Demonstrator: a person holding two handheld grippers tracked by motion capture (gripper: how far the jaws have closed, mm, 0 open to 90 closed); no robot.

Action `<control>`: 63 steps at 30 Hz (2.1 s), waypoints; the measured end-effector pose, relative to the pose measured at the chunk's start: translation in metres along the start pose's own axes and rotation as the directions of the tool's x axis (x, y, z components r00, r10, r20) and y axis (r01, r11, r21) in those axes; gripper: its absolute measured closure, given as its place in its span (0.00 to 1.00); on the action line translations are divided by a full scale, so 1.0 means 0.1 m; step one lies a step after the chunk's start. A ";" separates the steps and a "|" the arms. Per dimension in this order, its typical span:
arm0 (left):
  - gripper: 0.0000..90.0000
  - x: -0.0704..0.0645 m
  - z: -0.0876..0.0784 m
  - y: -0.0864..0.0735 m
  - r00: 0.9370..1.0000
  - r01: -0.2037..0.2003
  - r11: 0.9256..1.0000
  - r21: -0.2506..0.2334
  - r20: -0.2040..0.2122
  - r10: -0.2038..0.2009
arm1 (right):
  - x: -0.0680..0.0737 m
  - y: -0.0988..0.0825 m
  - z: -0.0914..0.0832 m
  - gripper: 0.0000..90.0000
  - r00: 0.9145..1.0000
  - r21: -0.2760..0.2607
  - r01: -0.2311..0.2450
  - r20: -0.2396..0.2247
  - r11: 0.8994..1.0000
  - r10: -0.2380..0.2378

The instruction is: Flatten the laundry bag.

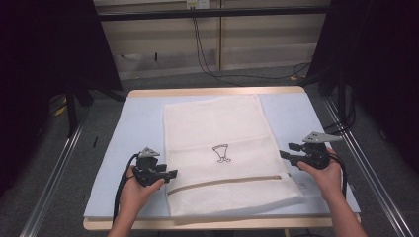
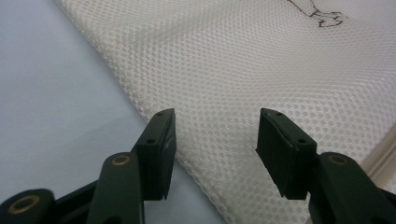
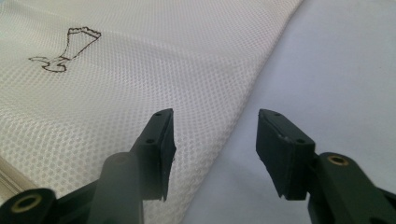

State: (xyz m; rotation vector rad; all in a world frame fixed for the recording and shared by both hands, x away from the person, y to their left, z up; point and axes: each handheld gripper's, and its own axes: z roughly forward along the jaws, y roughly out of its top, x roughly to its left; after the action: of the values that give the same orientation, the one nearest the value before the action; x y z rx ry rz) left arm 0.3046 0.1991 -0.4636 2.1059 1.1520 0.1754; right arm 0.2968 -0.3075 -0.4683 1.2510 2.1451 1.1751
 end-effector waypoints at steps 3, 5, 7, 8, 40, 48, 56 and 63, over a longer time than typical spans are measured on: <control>0.52 0.01 0.03 -0.02 0.999 0.019 1.000 0.008 -0.031 -0.019 | 0.03 -0.02 0.04 0.51 1.000 0.008 0.001 -0.012 1.000 -0.001; 0.52 0.00 0.05 -0.03 1.000 0.025 0.999 0.022 -0.018 -0.025 | 0.06 -0.04 0.09 0.51 0.999 0.021 0.014 -0.036 1.000 -0.013; 0.52 -0.02 0.06 -0.04 0.999 0.013 1.000 0.025 -0.033 -0.012 | 0.10 -0.06 0.12 0.51 1.000 0.058 0.014 -0.023 0.998 -0.013; 0.54 -0.03 0.07 -0.04 0.999 0.019 1.000 0.023 -0.040 -0.018 | 0.12 -0.08 0.15 0.52 1.000 0.079 0.013 -0.024 0.997 -0.011; 0.97 0.23 0.19 0.17 0.992 0.088 0.996 -0.001 -0.091 -0.088 | 0.31 -0.14 0.13 0.92 0.999 0.095 -0.052 0.008 0.994 0.051; 0.97 0.28 0.14 0.18 0.990 0.091 0.996 -0.003 -0.106 -0.091 | 0.37 -0.14 0.13 0.93 0.999 0.087 -0.053 -0.004 0.995 0.054; 0.97 0.34 0.10 0.17 0.986 0.102 0.995 0.005 -0.131 -0.101 | 0.45 -0.12 0.17 0.93 0.999 0.090 -0.036 -0.018 0.995 0.038; 0.97 0.37 0.05 0.15 0.984 0.111 0.994 0.020 -0.139 -0.107 | 0.50 -0.09 0.22 0.93 1.000 0.085 -0.022 -0.018 0.996 0.023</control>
State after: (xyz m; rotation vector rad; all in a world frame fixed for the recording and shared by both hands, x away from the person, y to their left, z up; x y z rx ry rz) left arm 0.3392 0.2205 -0.4653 2.0750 1.3546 0.2590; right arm 0.2807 -0.2573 -0.4843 1.3078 2.2214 1.1203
